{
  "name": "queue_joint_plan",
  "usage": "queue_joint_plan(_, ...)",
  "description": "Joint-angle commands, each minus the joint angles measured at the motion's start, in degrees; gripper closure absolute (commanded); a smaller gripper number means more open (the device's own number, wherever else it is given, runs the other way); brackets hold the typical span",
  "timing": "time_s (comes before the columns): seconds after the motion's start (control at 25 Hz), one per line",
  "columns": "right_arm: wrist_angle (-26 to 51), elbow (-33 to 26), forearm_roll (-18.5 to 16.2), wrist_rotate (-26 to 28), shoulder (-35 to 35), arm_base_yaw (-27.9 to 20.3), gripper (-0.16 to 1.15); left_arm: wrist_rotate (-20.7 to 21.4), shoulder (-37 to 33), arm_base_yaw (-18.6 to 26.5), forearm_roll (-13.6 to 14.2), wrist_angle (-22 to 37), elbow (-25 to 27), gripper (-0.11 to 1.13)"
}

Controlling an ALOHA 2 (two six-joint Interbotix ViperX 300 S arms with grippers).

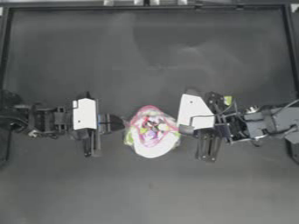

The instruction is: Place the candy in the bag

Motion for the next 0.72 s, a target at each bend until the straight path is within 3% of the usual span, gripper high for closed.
queue_joint_plan(0.04,-0.5,-1.1,0.1,-0.3,-1.0,0.2,0.85,0.0,-1.4,-0.4,0.0,-0.4,-0.6,0.96)
queue_joint_plan(0.16,-1.6,-1.1,0.1,-0.2,-1.3,0.3,0.69,0.0,-1.5,-0.4,0.0,-0.4,-0.6,0.96)
queue_joint_plan(0.44,-2.9,-1.1,0.2,0.0,-3.5,0.4,0.13,0.1,-2.0,-0.4,0.0,-0.3,-0.6,0.96)
queue_joint_plan(0.56,-2.9,-0.9,0.1,0.0,-4.9,0.3,0.03,0.1,-2.1,-0.4,0.0,-0.3,-0.6,0.96)
queue_joint_plan(0.72,-2.6,-0.9,0.1,-0.1,-6.8,0.3,0.02,0.1,-2.2,-0.4,0.0,-0.2,-0.6,0.96)
